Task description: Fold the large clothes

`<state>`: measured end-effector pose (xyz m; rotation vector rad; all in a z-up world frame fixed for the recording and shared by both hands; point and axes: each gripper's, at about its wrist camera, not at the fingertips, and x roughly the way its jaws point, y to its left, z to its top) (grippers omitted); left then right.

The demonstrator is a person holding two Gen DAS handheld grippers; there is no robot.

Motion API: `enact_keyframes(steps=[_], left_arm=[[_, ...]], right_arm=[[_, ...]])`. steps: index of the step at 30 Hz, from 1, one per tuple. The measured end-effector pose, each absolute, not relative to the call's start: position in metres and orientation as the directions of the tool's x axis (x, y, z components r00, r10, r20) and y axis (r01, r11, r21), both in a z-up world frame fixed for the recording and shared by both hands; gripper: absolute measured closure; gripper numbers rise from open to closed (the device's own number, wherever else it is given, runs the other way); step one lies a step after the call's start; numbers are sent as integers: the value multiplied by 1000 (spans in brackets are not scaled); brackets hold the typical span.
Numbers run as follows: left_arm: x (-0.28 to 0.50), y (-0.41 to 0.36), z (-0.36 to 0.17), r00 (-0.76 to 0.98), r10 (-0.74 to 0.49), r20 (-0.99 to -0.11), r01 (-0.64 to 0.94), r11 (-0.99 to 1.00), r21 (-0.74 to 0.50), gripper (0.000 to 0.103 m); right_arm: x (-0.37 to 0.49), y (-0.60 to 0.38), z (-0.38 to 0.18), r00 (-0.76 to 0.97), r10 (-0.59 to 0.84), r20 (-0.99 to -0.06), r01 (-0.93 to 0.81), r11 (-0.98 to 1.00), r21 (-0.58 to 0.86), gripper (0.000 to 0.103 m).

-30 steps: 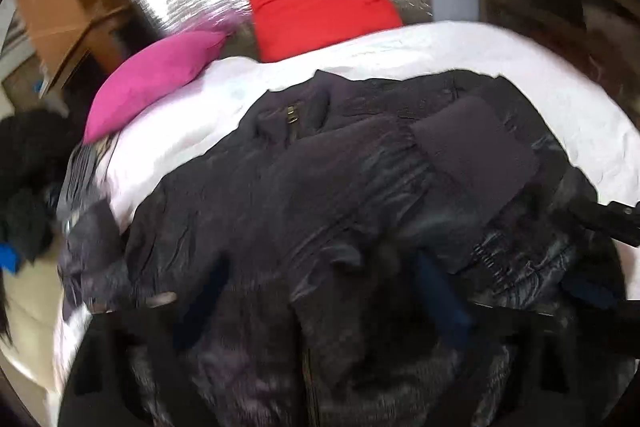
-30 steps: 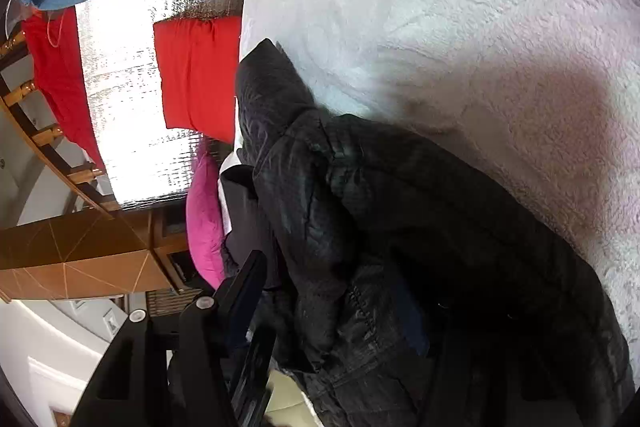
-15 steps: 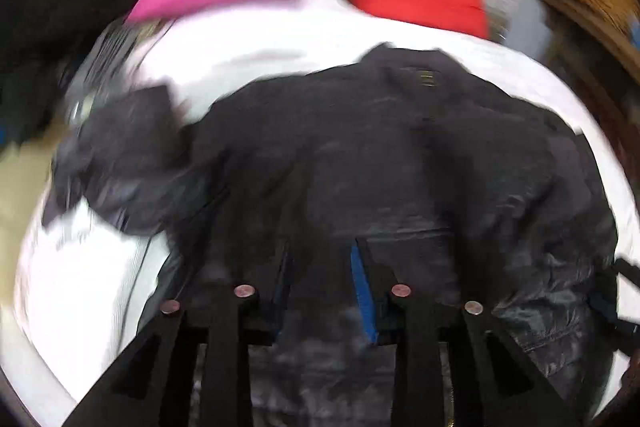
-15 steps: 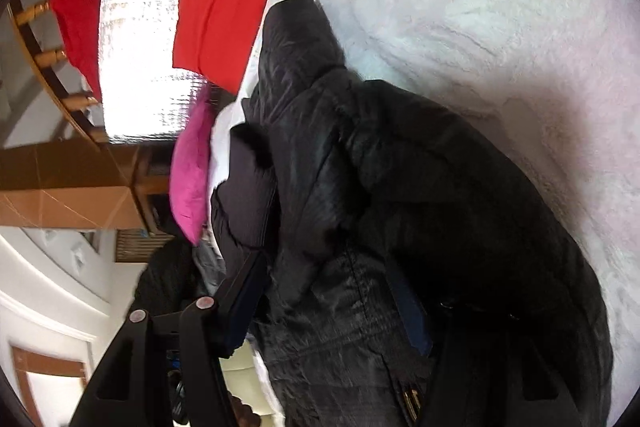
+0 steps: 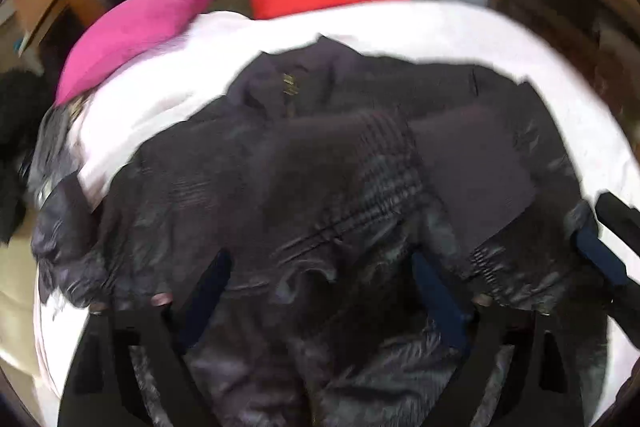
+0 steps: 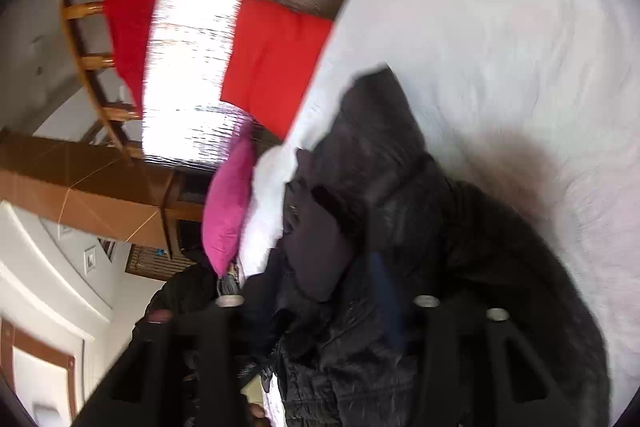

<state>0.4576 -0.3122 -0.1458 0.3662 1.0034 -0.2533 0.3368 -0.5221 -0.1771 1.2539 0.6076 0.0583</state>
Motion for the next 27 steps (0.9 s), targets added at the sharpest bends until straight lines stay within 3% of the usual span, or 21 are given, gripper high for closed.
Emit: enact_keyframes(steps=[1, 2, 4, 5, 9, 12, 16, 21, 25, 26, 27], left_arm=[[461, -311, -154, 501, -38, -864, 383, 905, 182, 57], [462, -306, -156, 499, -43, -865, 377, 910, 173, 65], [466, -289, -149, 505, -117, -855, 370, 924, 92, 79], [468, -281, -146, 502, -144, -853, 369, 927, 60, 83], [482, -228, -137, 443, -253, -860, 314, 942, -116, 84], [482, -179, -140, 397, -290, -871, 235, 949, -209, 74], [460, -123, -136, 440, -155, -885, 106, 987, -120, 39], [441, -82, -132, 411, -193, -891, 12, 979, -206, 32], [453, -78, -120, 401, -316, -860, -33, 933, -358, 16], [457, -78, -118, 398, -318, -861, -60, 927, -370, 14], [460, -77, -121, 381, -315, -869, -91, 923, -374, 14]], right_arm=[[339, -524, -185, 833, 360, -421, 308, 331, 892, 63], [340, -527, -194, 818, 349, -457, 348, 334, 876, 65], [345, -529, -213, 782, 355, -512, 418, 311, 854, 82], [345, -530, -222, 770, 367, -522, 442, 283, 851, 86], [345, -531, -222, 765, 378, -522, 442, 282, 851, 86], [340, -530, -223, 766, 386, -514, 433, 281, 856, 86], [341, -527, -222, 756, 386, -529, 430, 316, 846, 86], [345, -517, -216, 746, 366, -557, 431, 373, 822, 85], [345, -510, -201, 729, 339, -594, 440, 434, 787, 81], [346, -507, -195, 724, 338, -601, 438, 448, 779, 77], [345, -506, -190, 724, 350, -594, 426, 449, 785, 64]])
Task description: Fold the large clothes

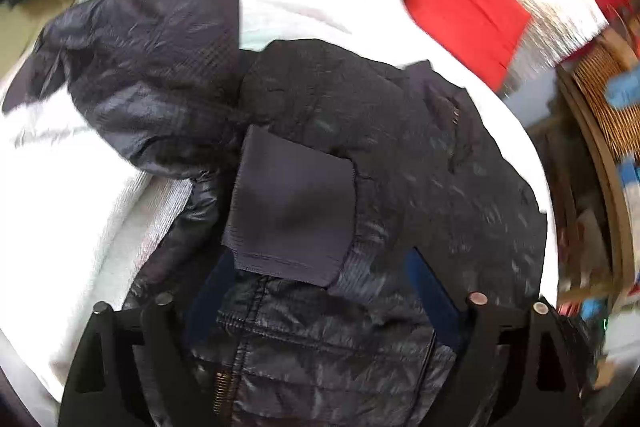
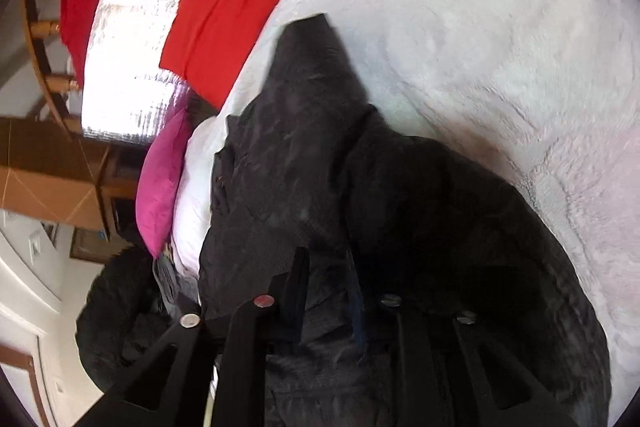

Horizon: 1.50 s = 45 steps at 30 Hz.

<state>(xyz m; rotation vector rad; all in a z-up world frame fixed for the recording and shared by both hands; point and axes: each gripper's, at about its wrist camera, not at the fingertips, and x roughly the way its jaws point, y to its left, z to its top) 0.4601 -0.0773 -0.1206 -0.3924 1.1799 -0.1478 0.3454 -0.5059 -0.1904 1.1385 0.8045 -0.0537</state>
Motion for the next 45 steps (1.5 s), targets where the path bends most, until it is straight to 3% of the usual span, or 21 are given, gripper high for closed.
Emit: enact_keyframes(steps=[1, 2, 3, 6, 10, 12, 13, 16, 18, 20, 23, 26, 28, 31, 32, 35, 37, 38, 39, 42, 45], left_arm=[[459, -76, -126, 355, -318, -879, -108, 920, -376, 14], [458, -74, -134, 318, -334, -887, -128, 912, -389, 14], [453, -72, -142, 304, -366, -880, -144, 895, -422, 14], [443, -70, -163, 298, -391, -871, -211, 862, -460, 14], [441, -74, -169, 367, -373, -852, -224, 854, -470, 14], [453, -74, -164, 406, -390, -827, -189, 849, -493, 22], [459, -73, -162, 431, -399, -809, -177, 842, -509, 33], [475, -73, -164, 475, -434, -765, -140, 821, -553, 44], [481, -76, -166, 498, -442, -746, -100, 825, -556, 52], [488, -84, -169, 504, -422, -753, -64, 852, -520, 62], [492, -94, -157, 554, -421, -718, 10, 866, -501, 66], [492, -96, -136, 637, -359, -682, 74, 909, -409, 66], [500, -99, -142, 624, -325, -711, 60, 927, -370, 65], [515, -92, -169, 505, -332, -797, -4, 922, -386, 53], [516, -89, -173, 486, -336, -807, -13, 920, -391, 46], [516, -81, -165, 467, -360, -808, -18, 909, -415, 39], [509, -70, -150, 480, -367, -797, 13, 911, -412, 35], [505, -62, -143, 490, -375, -786, 27, 909, -417, 35], [500, -51, -134, 506, -393, -768, 42, 900, -433, 35], [485, -9, -116, 566, -431, -703, 42, 867, -497, 24], [480, 59, -107, 686, -347, -639, -78, 839, -538, 17]], right_arm=[[342, -505, -183, 732, 382, -565, 397, 435, 808, 51], [340, -505, -178, 738, 393, -549, 382, 427, 820, 18], [335, -504, -171, 754, 386, -531, 367, 423, 828, 10], [321, -503, -161, 750, 346, -564, 380, 473, 795, 10], [324, -500, -196, 711, 432, -555, 431, 356, 829, 14], [332, -498, -202, 722, 433, -540, 419, 347, 839, 21], [338, -495, -202, 729, 428, -534, 411, 351, 842, 25], [353, -491, -206, 748, 400, -529, 399, 367, 841, 44], [361, -490, -210, 747, 354, -563, 425, 397, 813, 72], [363, -490, -212, 755, 314, -575, 441, 404, 801, 78], [364, -483, -196, 777, 258, -575, 419, 470, 777, 82], [364, -469, -172, 826, 219, -520, 335, 552, 764, 82], [370, -461, -173, 806, 225, -547, 339, 582, 739, 82], [378, -457, -199, 724, 265, -637, 421, 561, 713, 82], [378, -456, -200, 724, 264, -637, 419, 566, 710, 82], [379, -452, -187, 703, 252, -665, 412, 617, 670, 78], [377, -449, -178, 696, 258, -670, 392, 644, 656, 65], [375, -447, -175, 691, 262, -673, 387, 652, 652, 38], [373, -446, -173, 690, 272, -671, 378, 655, 654, 21], [361, -433, -163, 696, 289, -658, 326, 689, 647, 21], [352, -411, -153, 688, 325, -648, 254, 729, 636, 21]])
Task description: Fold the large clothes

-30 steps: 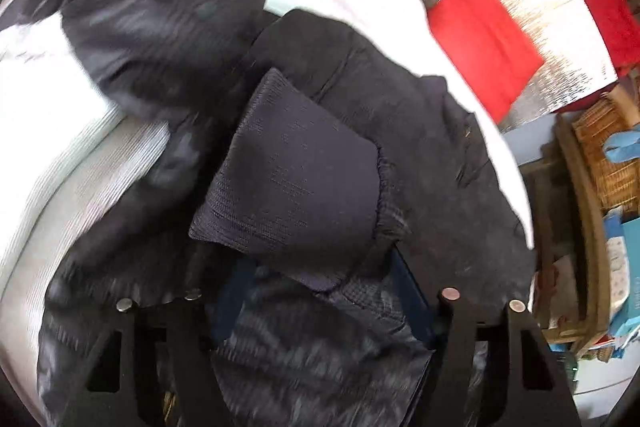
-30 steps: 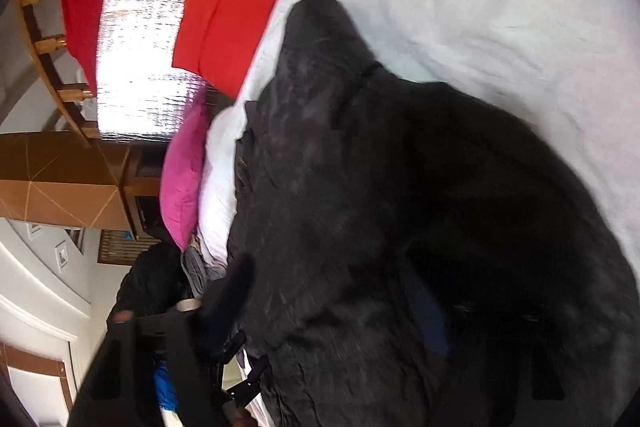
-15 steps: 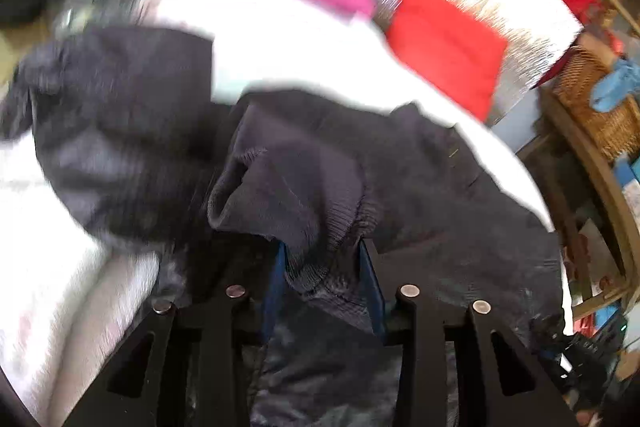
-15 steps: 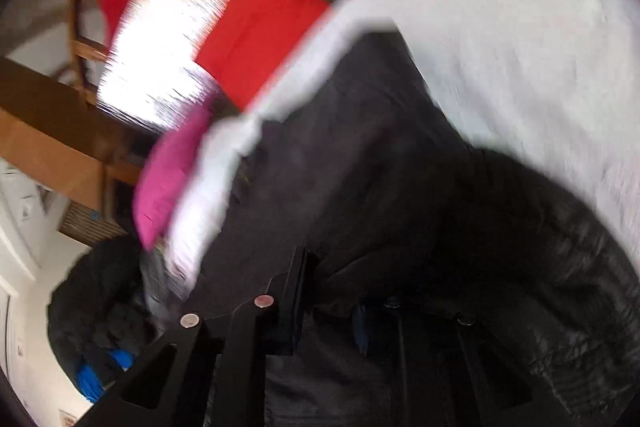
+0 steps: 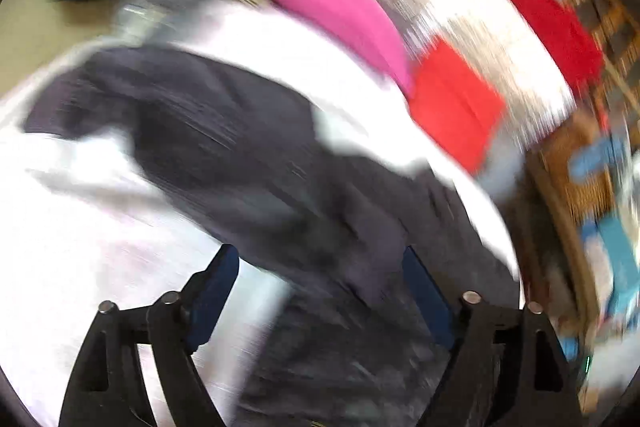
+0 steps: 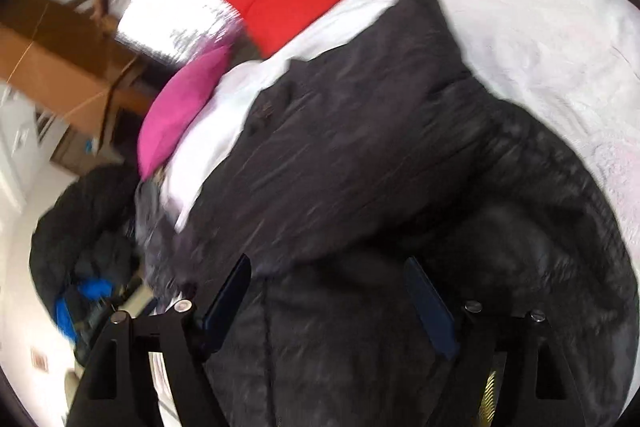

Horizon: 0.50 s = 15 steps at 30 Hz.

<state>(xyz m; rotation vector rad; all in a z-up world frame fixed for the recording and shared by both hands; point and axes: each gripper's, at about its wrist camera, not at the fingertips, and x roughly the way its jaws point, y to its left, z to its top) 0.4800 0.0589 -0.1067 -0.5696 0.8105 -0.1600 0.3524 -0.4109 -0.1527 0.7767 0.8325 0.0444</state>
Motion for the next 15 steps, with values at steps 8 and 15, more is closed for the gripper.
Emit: enact_keyframes(steps=[8, 15], left_arm=[[506, 217, -144, 779, -146, -609, -415, 608, -677, 16], [557, 244, -191, 767, -324, -554, -417, 403, -814, 16]], right_arm=[[348, -376, -156, 667, 313, -676, 181, 812, 554, 21], [367, -380, -169, 671, 306, -675, 205, 799, 566, 21]])
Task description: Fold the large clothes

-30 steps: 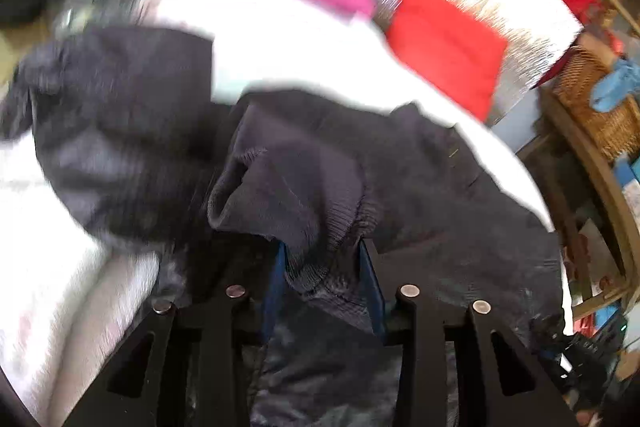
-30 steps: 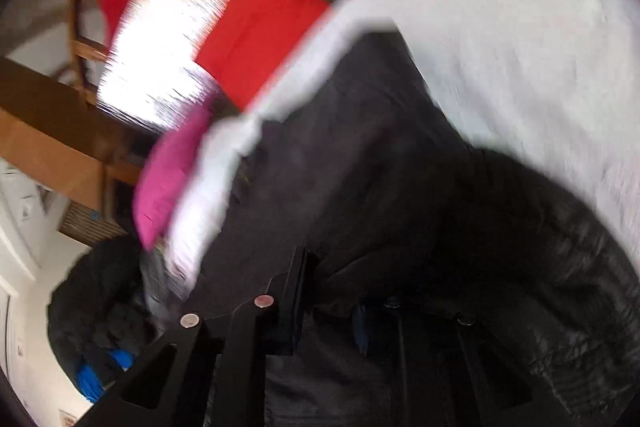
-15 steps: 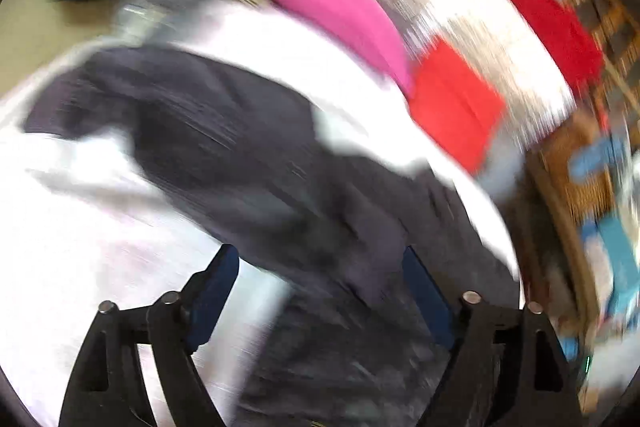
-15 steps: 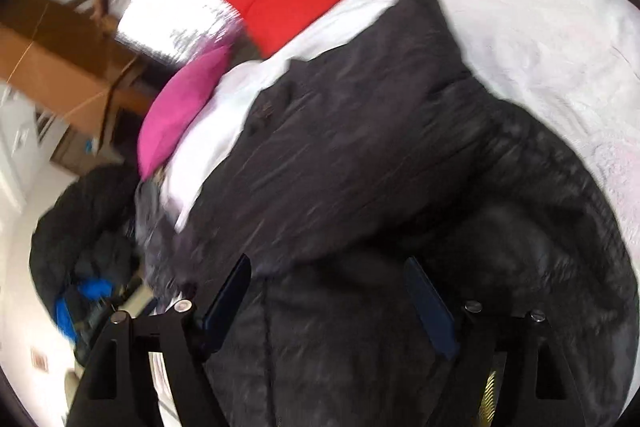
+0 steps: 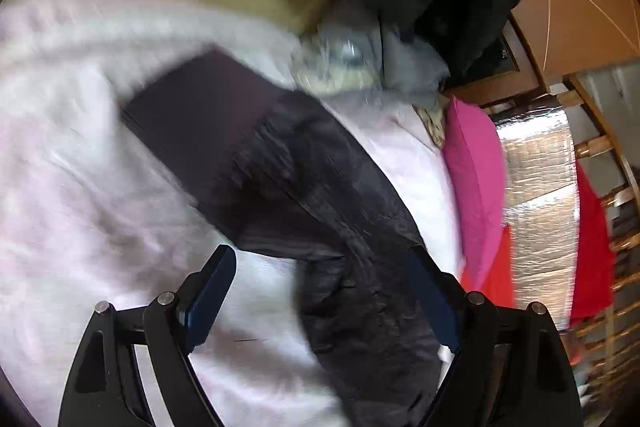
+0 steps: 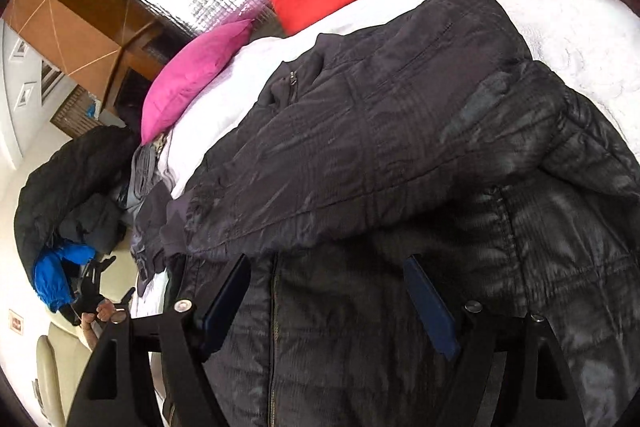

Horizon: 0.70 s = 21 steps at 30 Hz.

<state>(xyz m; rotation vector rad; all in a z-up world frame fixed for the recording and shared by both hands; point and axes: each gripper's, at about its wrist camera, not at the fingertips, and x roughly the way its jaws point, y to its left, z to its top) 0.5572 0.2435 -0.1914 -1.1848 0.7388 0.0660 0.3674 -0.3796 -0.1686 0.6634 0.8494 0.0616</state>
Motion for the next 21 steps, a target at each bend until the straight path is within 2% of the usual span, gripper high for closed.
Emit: enact_keyframes(steps=[3, 6, 8, 9, 11, 12, 13, 14, 17, 21], left_arm=[[570, 232, -211, 753, -403, -521, -424, 309, -851, 17], [580, 227, -220, 761, -394, -515, -435, 280, -856, 22], [590, 228, -223, 765, -378, -521, -436, 291, -852, 40], [597, 230, -227, 759, -383, -527, -443, 290, -848, 46], [606, 233, -235, 756, -389, -527, -449, 277, -849, 71], [609, 234, -237, 756, -378, -535, -456, 282, -844, 75], [610, 234, -235, 757, -361, -545, -457, 303, -836, 86], [607, 235, -228, 755, -342, -560, -461, 331, -824, 92], [609, 216, -195, 755, -286, -591, -438, 451, -778, 94], [605, 157, -120, 784, -243, -571, -277, 686, -673, 96]], right_arm=[[376, -381, -174, 668, 298, -682, 217, 798, 561, 21], [382, -383, -179, 666, 288, -688, 225, 802, 553, 21], [385, -384, -179, 670, 282, -686, 224, 805, 549, 21], [386, -384, -179, 671, 281, -686, 223, 806, 549, 21], [387, -384, -180, 671, 279, -687, 223, 807, 546, 21], [388, -383, -180, 672, 276, -687, 221, 810, 542, 21], [388, -382, -180, 671, 272, -689, 217, 818, 533, 21], [388, -380, -179, 670, 267, -693, 211, 826, 522, 21], [386, -379, -177, 671, 256, -696, 203, 839, 504, 21], [379, -391, -170, 700, 234, -675, 227, 823, 521, 21]])
